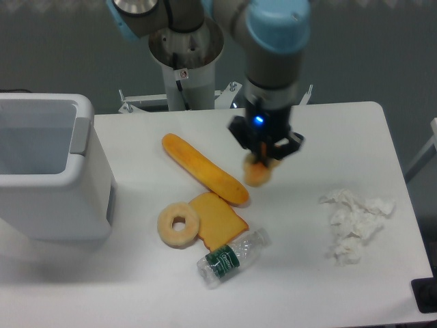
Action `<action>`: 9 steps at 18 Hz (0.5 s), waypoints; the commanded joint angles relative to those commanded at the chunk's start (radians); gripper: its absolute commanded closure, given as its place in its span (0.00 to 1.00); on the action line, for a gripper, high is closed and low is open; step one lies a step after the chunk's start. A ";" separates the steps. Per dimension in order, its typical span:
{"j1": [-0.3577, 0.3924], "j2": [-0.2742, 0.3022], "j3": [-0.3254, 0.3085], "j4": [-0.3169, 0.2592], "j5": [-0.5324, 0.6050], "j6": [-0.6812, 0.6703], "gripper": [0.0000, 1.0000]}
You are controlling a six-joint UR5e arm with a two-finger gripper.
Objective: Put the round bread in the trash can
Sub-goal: 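Carry the round bread over the white trash bin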
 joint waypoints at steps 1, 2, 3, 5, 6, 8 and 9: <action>-0.021 0.015 -0.002 0.000 -0.005 -0.024 1.00; -0.049 0.031 -0.002 0.002 -0.009 -0.049 1.00; -0.081 0.043 -0.003 0.002 -0.011 -0.072 1.00; -0.130 0.072 -0.012 0.006 -0.020 -0.113 1.00; -0.155 0.084 -0.014 0.006 -0.032 -0.135 1.00; -0.201 0.106 -0.018 0.008 -0.064 -0.173 1.00; -0.227 0.109 -0.018 0.008 -0.083 -0.192 1.00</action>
